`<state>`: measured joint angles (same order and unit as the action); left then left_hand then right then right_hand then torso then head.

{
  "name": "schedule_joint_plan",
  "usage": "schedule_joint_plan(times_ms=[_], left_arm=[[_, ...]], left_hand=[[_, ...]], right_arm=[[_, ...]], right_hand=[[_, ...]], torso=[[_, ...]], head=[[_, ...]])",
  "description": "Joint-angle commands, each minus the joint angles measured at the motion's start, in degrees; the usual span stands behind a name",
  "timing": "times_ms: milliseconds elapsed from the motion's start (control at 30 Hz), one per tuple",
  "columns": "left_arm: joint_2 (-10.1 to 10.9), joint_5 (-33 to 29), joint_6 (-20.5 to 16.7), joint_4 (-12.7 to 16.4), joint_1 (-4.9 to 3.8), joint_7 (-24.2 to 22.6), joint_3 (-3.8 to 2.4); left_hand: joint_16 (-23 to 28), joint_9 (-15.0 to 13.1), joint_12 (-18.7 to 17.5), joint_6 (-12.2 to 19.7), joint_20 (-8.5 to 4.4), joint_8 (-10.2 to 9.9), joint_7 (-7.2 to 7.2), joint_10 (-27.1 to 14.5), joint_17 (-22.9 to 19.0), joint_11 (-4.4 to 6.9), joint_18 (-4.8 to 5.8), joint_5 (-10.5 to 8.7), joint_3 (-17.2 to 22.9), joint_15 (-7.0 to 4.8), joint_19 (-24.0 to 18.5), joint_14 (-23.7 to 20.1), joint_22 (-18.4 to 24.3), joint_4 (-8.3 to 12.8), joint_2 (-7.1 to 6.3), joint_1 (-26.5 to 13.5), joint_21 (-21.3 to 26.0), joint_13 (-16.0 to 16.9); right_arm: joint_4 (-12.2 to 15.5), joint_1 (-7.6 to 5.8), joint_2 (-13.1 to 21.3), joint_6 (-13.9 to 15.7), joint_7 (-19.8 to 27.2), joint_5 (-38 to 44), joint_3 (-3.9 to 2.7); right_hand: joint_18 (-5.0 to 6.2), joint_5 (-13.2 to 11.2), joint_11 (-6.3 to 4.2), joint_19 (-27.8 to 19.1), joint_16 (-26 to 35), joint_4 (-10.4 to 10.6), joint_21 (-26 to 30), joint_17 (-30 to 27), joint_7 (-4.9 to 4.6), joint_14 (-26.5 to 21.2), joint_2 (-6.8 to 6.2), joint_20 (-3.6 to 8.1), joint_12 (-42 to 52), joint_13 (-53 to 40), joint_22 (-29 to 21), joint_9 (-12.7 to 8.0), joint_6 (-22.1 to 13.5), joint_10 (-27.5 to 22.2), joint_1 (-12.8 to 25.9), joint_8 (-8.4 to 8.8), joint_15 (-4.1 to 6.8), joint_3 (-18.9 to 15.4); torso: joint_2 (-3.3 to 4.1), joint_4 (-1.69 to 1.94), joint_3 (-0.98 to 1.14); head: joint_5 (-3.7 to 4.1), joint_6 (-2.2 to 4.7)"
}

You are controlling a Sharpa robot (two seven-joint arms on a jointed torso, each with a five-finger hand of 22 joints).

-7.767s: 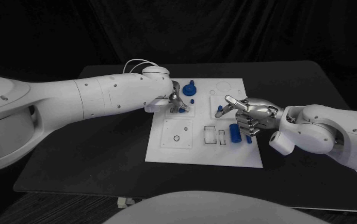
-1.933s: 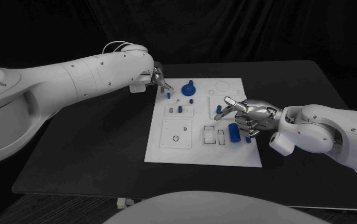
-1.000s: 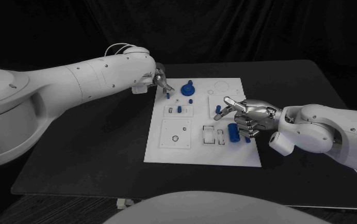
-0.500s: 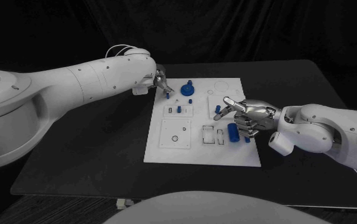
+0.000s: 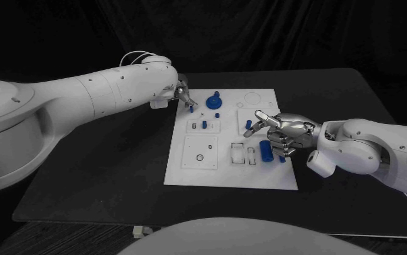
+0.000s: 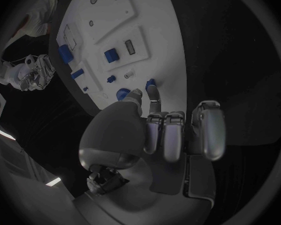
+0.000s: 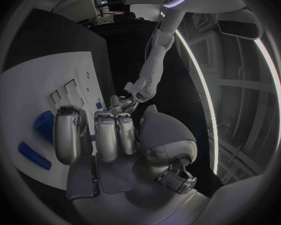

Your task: Assemble the parts on the task board

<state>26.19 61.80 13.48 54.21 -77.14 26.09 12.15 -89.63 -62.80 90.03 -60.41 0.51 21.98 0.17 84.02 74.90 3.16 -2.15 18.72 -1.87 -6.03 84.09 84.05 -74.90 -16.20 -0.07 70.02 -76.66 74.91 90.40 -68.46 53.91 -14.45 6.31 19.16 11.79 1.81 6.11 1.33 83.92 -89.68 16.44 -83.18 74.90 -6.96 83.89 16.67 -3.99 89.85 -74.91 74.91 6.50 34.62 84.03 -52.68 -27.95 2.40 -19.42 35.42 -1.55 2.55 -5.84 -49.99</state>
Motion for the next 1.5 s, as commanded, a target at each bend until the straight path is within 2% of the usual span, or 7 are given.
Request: schedule_joint_plan(times_ms=[33,333,767,1000,1167,1400,1500], left_arm=[[0.0,1.0,0.0,0.2,0.12,0.3,-0.06],[-0.1,1.1,0.5,0.1,0.13,0.3,-0.06],[-0.5,1.2,0.7,-0.4,0.21,-0.6,-0.06],[-0.8,1.2,1.0,-0.7,0.32,-0.9,-0.06],[-0.9,1.2,1.2,-0.9,0.51,-0.8,-0.06],[-0.9,1.2,0.9,-1.0,0.70,-1.2,-0.06],[-0.9,1.2,0.7,-1.1,0.74,-1.4,-0.06]], left_hand=[[-0.4,-1.0,0.0,0.6,-0.14,0.5,0.02,6.0,15.1,0.38,-0.46,-0.38,-0.2,-0.09,2.3,6.0,-11.7,-0.3,-0.29,-0.3,0.2,15.1],[-0.4,-2.2,0.0,1.7,-0.11,0.8,0.18,6.0,15.1,0.27,-0.48,-1.56,-0.4,-0.02,2.2,6.0,-11.6,-0.4,-0.16,-0.8,0.3,15.1],[-0.4,-1.0,0.0,2.9,0.19,-1.8,0.84,6.0,15.1,-0.26,-0.48,-3.07,-0.8,0.37,2.2,6.0,-11.6,-0.4,0.47,-2.2,0.4,15.1],[-0.4,1.1,0.0,2.7,0.44,-4.1,1.20,6.0,15.1,-0.56,-0.50,-3.18,-1.0,0.64,2.1,6.0,-11.6,-0.4,0.74,-2.9,0.4,15.1],[-0.4,3.8,0.0,2.2,0.73,-6.8,1.61,6.0,15.1,-0.93,-0.51,-3.20,-1.2,0.94,2.1,6.0,-11.6,-0.4,0.91,-3.1,0.5,15.1],[-0.4,5.2,0.0,1.5,0.84,-8.0,1.66,6.0,15.1,-1.00,-0.52,-2.77,-1.0,1.03,2.1,6.0,-11.6,-0.3,1.11,-2.8,0.5,15.1],[-0.4,5.9,0.0,1.0,0.86,-8.5,1.62,6.0,15.1,-0.97,-0.52,-1.86,-0.9,1.02,2.1,6.0,-11.6,-0.3,1.13,-2.4,0.5,15.1]], right_arm=[[0.0,0.13,0.0,-0.8,-0.6,0.1,-0.03],[0.0,0.13,-0.1,-0.8,-0.6,0.1,-0.03],[0.0,0.13,0.0,-0.9,-0.7,0.1,-0.03],[0.0,0.13,0.0,-0.9,-0.7,0.1,-0.03],[0.0,0.13,0.0,-0.9,-0.6,0.1,-0.03],[0.1,0.13,0.0,-0.9,-0.6,0.1,-0.03],[0.1,0.13,0.0,-0.9,-0.6,0.1,-0.03]], right_hand=[[0.36,0.0,0.31,1.2,0.3,0.0,0.3,13.7,-0.13,5.6,0.05,-0.41,0.1,-15.1,11.8,-0.1,-0.3,6.0,0.6,-0.17,-0.43,0.3],[0.36,0.0,0.31,1.2,0.2,0.0,0.3,13.7,-0.13,5.7,0.03,-0.41,0.1,-15.1,11.8,-0.1,-0.3,6.0,0.7,-0.18,-0.43,0.3],[0.36,0.0,0.31,1.2,0.2,0.0,0.3,13.7,-0.13,5.7,0.03,-0.41,0.1,-15.1,11.8,-0.1,-0.3,6.0,0.7,-0.18,-0.43,0.3],[0.36,-0.1,0.31,1.2,0.2,0.0,0.3,13.7,-0.13,5.7,0.04,-0.41,0.1,-15.1,11.8,-0.1,-0.3,6.0,0.8,-0.20,-0.43,0.4],[0.36,-0.1,0.31,1.2,0.2,0.0,0.3,13.7,-0.13,5.7,0.04,-0.41,0.1,-15.1,11.8,-0.1,-0.3,6.0,0.8,-0.20,-0.43,0.4],[0.37,-0.1,0.31,1.2,0.3,0.0,0.3,13.7,-0.14,5.6,0.04,-0.41,0.1,-15.1,11.8,-0.1,-0.3,6.0,0.8,-0.22,-0.44,0.4],[0.37,-0.1,0.31,1.2,0.3,0.0,0.3,13.7,-0.14,5.6,0.04,-0.41,0.1,-15.1,11.8,-0.1,-0.3,6.0,0.8,-0.22,-0.44,0.4]], torso=[[0.01,0.01,0.01],[0.00,0.01,0.01],[0.01,0.00,0.01],[0.00,0.00,0.00],[-0.01,0.00,0.01],[-0.01,0.00,0.00],[0.00,0.01,0.01]], head=[[-0.01,-0.01],[0.01,-0.01],[0.08,-0.01],[0.17,-0.01],[0.16,-0.01],[0.13,-0.01],[0.16,-0.01]])
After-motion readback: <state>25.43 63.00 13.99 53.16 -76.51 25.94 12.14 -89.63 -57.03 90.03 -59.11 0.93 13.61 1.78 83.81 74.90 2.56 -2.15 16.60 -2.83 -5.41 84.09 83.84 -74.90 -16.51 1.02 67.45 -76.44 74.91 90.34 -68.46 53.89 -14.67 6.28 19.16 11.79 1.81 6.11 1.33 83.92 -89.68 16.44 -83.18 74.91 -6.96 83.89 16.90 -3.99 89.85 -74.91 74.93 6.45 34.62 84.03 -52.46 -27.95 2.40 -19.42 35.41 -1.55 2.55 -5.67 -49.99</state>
